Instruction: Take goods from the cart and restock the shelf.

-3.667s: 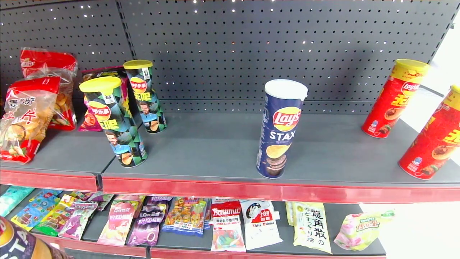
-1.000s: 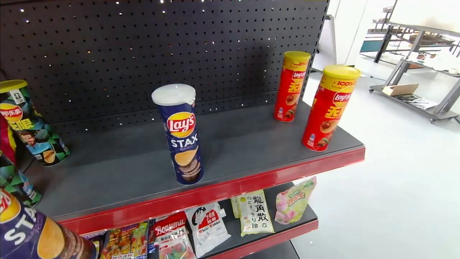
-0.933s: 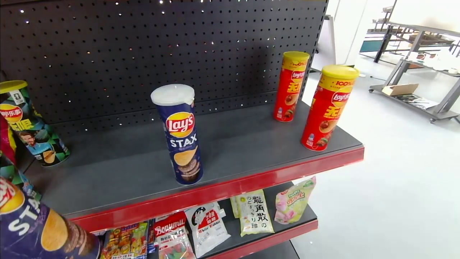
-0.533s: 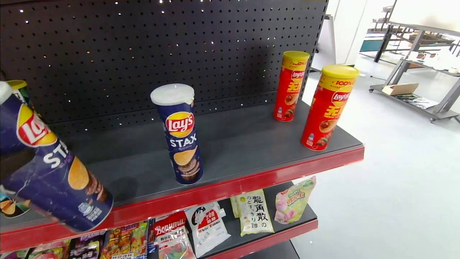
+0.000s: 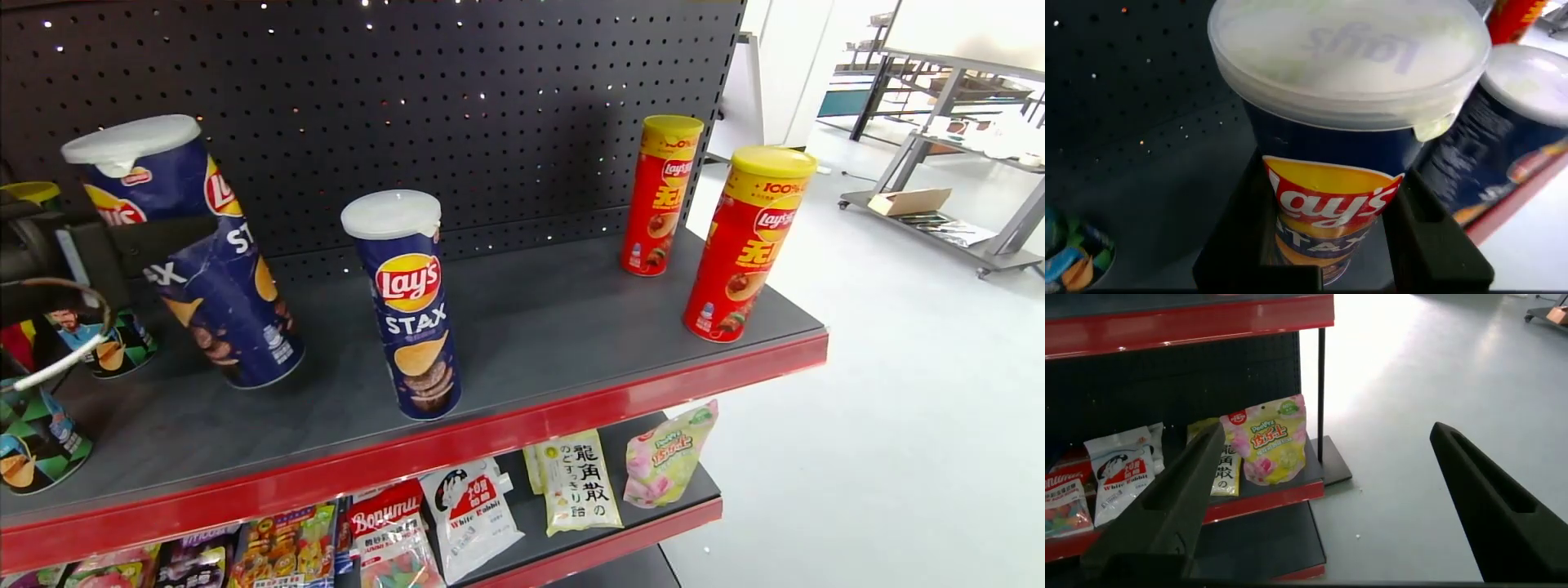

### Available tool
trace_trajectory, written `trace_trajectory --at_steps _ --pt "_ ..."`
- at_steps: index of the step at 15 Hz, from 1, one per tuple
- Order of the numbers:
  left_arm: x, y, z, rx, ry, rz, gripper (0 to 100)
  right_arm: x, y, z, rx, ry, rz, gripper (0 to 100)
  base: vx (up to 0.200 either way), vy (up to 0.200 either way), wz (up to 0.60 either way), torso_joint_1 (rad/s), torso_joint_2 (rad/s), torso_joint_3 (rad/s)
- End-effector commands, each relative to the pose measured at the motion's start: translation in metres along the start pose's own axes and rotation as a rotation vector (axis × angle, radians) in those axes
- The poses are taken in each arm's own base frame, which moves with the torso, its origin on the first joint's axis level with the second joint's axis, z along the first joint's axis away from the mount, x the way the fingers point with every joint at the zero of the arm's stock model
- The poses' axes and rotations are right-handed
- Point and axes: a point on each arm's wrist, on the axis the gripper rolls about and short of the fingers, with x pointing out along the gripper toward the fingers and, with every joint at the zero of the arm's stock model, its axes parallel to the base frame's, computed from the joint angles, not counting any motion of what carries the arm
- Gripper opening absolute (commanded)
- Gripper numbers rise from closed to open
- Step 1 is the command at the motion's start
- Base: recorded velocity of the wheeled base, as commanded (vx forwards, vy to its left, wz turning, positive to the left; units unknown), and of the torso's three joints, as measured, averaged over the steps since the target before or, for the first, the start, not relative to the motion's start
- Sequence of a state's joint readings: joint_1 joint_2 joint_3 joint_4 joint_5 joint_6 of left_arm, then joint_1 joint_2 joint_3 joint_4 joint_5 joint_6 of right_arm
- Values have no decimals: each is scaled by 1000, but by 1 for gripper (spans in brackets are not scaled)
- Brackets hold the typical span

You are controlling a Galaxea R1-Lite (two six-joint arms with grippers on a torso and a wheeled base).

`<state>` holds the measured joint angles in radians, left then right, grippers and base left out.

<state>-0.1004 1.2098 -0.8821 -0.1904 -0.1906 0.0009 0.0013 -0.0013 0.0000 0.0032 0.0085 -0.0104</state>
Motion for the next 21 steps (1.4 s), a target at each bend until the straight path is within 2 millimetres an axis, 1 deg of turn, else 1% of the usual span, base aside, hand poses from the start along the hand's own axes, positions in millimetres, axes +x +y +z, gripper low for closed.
trace_trajectory --at_steps 1,3,5,9,13,15,18,21 --pt "59 10 -6 -11 58 0 0 0 0 0 0 1 1 100 0 0 0 0 0 0" --pt "85 12 -14 -11 84 -25 0 0 0 0 0 1 1 100 0 0 0 0 0 0" --pt "107 13 -16 -7 69 -35 0 0 0 0 0 1 1 100 0 0 0 0 0 0" --pt "141 -1 -14 3 29 -91 0 0 0 0 0 1 1 100 0 0 0 0 0 0" --pt "163 -8 -22 12 -2 -119 0 0 0 0 0 1 1 100 0 0 0 0 0 0" --pt "174 -13 -21 14 -11 -137 0 0 0 0 0 1 1 100 0 0 0 0 0 0" --pt "193 -13 -15 18 -38 -139 0 0 0 0 0 1 1 100 0 0 0 0 0 0" --pt "198 -17 -16 17 -36 -151 0 0 0 0 0 1 1 100 0 0 0 0 0 0"
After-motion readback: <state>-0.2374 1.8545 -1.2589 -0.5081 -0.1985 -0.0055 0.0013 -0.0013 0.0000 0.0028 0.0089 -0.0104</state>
